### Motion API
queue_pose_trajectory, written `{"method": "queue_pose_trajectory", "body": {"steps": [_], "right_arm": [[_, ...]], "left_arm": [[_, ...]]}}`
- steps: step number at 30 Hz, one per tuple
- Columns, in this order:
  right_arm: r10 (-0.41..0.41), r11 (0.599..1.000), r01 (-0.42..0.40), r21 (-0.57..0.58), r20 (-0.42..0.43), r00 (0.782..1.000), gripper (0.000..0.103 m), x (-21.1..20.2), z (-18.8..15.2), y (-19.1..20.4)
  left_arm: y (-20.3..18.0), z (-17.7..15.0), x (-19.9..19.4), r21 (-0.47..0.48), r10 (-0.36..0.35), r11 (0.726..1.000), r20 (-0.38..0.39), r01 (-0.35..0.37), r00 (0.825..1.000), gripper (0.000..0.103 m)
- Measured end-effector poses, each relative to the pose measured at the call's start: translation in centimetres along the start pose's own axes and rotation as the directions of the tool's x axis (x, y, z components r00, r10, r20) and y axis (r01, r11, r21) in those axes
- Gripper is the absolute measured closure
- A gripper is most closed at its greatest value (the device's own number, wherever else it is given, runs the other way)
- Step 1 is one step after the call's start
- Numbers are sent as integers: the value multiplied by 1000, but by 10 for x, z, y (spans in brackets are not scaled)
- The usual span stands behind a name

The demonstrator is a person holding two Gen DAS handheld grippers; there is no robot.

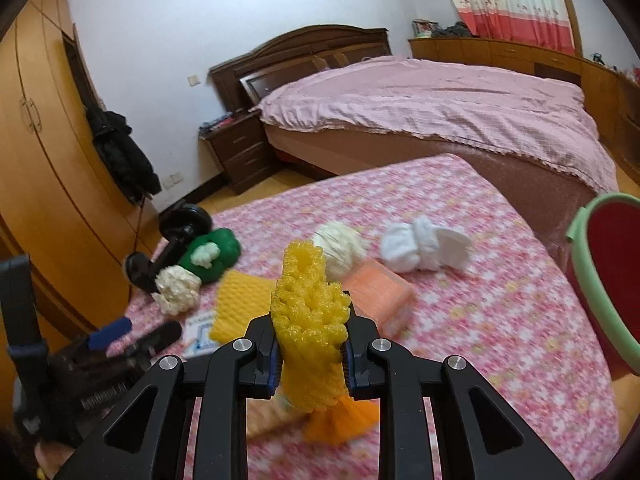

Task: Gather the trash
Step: 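Carry the yellow foam net with the right tool over the red bucket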

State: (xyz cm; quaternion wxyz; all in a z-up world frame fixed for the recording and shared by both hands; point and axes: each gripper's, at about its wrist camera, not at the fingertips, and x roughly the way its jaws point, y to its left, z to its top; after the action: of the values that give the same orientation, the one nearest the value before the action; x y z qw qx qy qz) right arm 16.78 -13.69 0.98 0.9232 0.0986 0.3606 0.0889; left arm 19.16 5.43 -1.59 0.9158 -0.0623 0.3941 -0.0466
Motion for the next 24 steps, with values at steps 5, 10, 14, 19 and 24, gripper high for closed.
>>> {"method": "queue_pose_trajectory", "body": {"steps": [5,10,14,19,24], "right_arm": [[-47,998,47,37,-11,999,79,-9,-8,-26],[-62,995,62,72,-12,998,79,-18,-16,-47],[-72,995,72,65,-6,997,79,-24,-20,-55],[-71,994,73,84,-21,997,78,-26,-28,-67],[-60,992,62,107,-28,998,78,-29,-34,-74]], "left_arm": [[-17,9,15,2,-60,998,-57,60,997,20],[-35,11,33,18,-96,995,-109,98,989,27],[-45,11,47,25,-97,994,-153,102,984,37],[-52,9,48,35,-118,992,-146,124,982,63],[-55,6,40,38,-161,985,-128,167,979,90]]}}
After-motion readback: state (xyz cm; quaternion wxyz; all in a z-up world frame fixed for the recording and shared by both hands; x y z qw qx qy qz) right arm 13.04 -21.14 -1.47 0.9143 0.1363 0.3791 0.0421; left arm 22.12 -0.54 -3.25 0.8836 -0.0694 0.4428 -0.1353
